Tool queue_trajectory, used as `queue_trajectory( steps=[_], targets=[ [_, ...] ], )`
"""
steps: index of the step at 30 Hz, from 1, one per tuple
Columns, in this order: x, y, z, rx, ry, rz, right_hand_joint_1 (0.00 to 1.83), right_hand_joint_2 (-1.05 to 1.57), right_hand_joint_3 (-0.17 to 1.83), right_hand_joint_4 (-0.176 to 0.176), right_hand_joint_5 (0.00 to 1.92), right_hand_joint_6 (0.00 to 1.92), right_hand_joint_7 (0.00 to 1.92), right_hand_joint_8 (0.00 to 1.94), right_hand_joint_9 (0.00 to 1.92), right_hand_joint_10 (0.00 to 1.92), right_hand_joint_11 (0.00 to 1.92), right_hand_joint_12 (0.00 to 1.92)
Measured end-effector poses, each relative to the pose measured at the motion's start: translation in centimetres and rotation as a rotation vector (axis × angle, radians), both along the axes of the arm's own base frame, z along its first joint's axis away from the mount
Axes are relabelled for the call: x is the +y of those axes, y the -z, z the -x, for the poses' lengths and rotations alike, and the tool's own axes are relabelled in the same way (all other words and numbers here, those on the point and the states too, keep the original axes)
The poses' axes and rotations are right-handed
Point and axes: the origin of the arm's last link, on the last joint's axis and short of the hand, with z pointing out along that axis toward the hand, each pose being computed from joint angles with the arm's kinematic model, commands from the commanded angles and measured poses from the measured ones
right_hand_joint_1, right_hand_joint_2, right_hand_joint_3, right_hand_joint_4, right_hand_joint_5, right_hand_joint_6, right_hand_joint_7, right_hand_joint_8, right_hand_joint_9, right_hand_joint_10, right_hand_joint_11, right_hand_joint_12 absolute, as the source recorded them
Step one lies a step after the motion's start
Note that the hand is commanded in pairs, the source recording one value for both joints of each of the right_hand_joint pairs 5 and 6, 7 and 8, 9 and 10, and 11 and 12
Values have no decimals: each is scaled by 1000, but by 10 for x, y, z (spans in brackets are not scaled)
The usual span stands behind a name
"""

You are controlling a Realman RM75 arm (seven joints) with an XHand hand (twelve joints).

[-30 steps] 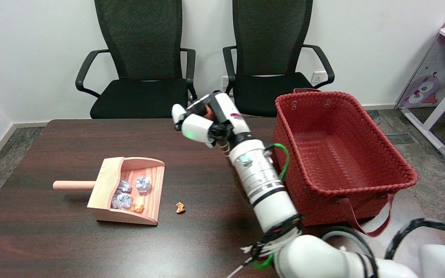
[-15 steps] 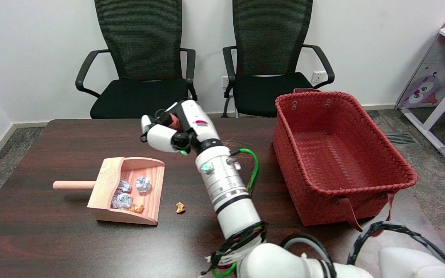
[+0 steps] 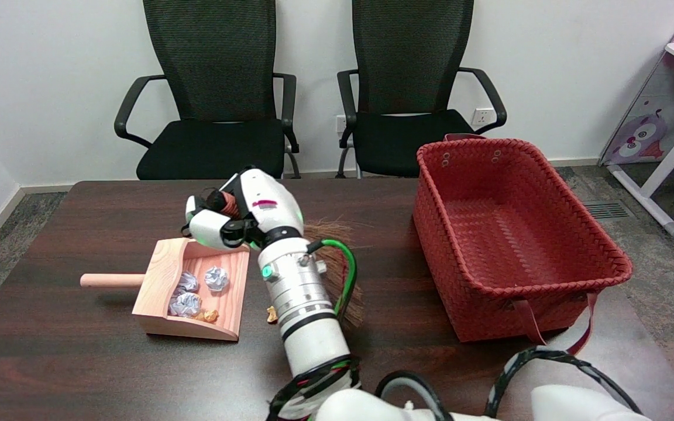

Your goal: Sweep the paper ball into the dustpan.

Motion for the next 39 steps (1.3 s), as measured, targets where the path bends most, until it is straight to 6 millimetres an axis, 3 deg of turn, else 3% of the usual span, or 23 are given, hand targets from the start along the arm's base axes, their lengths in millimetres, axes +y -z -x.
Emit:
queue_trajectory(
  steps=[23, 39],
  targets=[
    [-1, 47, 22, 114, -30, 39, 1010, 1571, 1833, 14, 1920, 1920, 1920, 1920, 1920, 1920, 1920, 1920],
    [-2, 55, 40, -30, -79, 2, 972, 1571, 1833, 18, 1920, 1920, 1920, 1920, 1920, 1920, 1920, 1920]
  ],
)
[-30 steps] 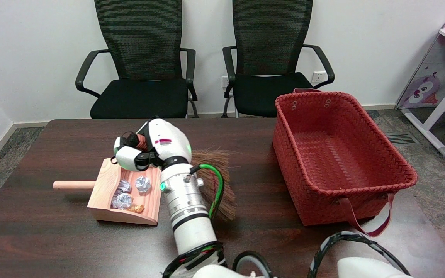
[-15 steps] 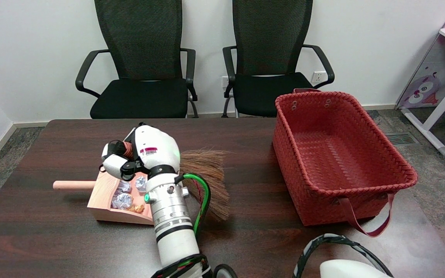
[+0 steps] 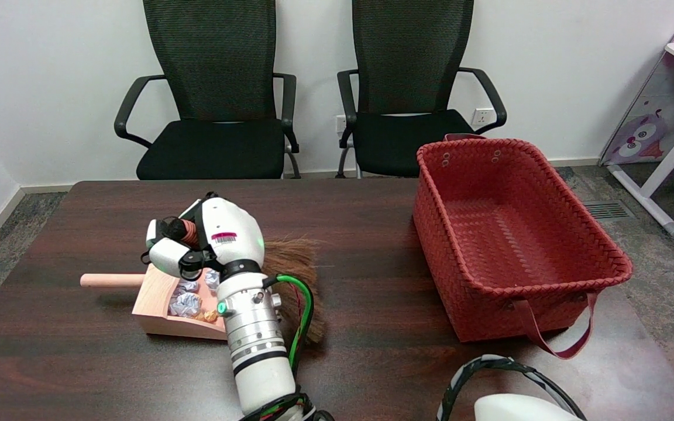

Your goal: Sweep the paper ball into the dustpan.

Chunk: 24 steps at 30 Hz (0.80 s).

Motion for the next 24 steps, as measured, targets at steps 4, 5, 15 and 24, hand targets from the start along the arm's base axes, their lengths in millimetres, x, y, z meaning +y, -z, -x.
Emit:
queue_trajectory(
  steps=[4, 5, 15, 24],
  targets=[
    [-1, 0, 7, -55, 7, -22, 971, 1571, 1833, 18, 1920, 1920, 1920, 1920, 1920, 1920, 1920, 1920],
    [-2, 0, 9, -72, 12, -30, 971, 1571, 1833, 18, 1920, 1920, 1920, 1920, 1920, 1920, 1920, 1920],
    [-9, -2, 28, -175, 63, -83, 949, 1571, 1833, 20, 1920, 1920, 1920, 1920, 1920, 1920, 1920, 1920],
    [-20, -3, 34, -254, 86, -130, 916, 1464, 1833, 2, 1920, 1920, 1920, 1920, 1920, 1920, 1920, 1920]
  ],
)
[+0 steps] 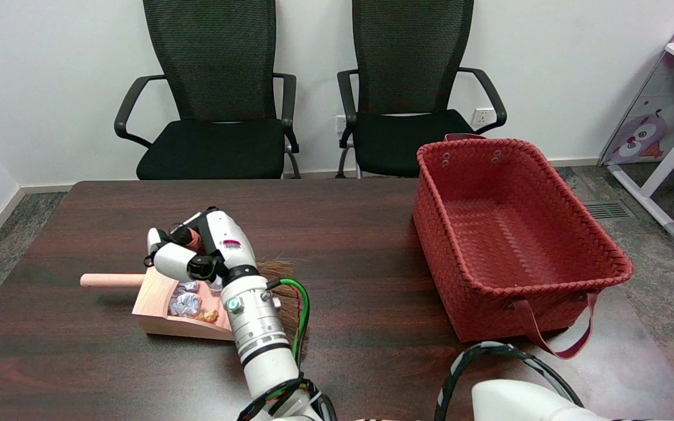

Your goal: Sweep the paper ball into the dustpan.

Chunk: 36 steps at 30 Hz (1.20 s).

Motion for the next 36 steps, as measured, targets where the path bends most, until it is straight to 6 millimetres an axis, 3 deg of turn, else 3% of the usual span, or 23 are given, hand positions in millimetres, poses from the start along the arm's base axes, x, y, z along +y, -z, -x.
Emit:
queue_trajectory(
  steps=[2, 5, 23, 25, 34, 36],
  targets=[
    [-3, 0, 0, -29, 1, -10, 942, 1398, 1833, 38, 1920, 1920, 1920, 1920, 1920, 1920, 1920, 1920],
    [-6, 0, -1, -88, 2, -28, 941, 1277, 1833, 42, 1920, 1920, 1920, 1920, 1920, 1920, 1920, 1920],
    [-26, 1, -15, -513, -6, -160, 937, 1116, 1833, 21, 1920, 1920, 1920, 1920, 1920, 1920, 1920, 1920],
    [-27, 0, -17, -548, -18, -171, 916, 1137, 1833, 2, 1920, 1920, 1920, 1920, 1920, 1920, 1920, 1920],
    [-27, -11, -31, -689, -116, -203, 913, 1238, 1833, 2, 1920, 1920, 1920, 1920, 1920, 1920, 1920, 1920],
    [-26, -14, -34, -711, -140, -208, 888, 1261, 1833, 19, 1920, 1920, 1920, 1920, 1920, 1920, 1920, 1920]
  ],
)
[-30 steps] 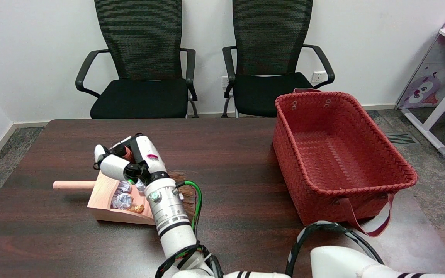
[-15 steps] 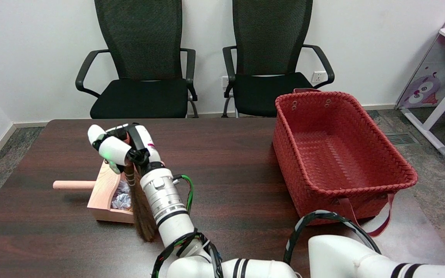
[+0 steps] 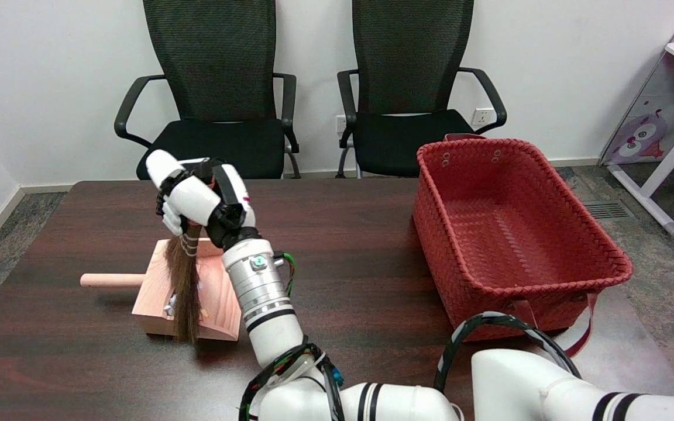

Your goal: Sweep the paper ball into the dustpan.

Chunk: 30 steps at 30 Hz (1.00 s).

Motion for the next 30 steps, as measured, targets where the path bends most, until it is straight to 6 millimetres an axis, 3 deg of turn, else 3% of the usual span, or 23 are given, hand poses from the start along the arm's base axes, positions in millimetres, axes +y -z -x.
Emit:
queue_trajectory(
  steps=[9, 30],
  targets=[
    [8, -23, -11, -59, -84, 35, 860, 1319, 1833, 20, 1920, 1920, 1920, 1920, 1920, 1920, 1920, 1920],
    [34, -100, -52, -6, -241, 201, 856, 1571, 1833, 25, 1920, 1920, 1920, 1920, 1920, 1920, 1920, 1920]
  ],
)
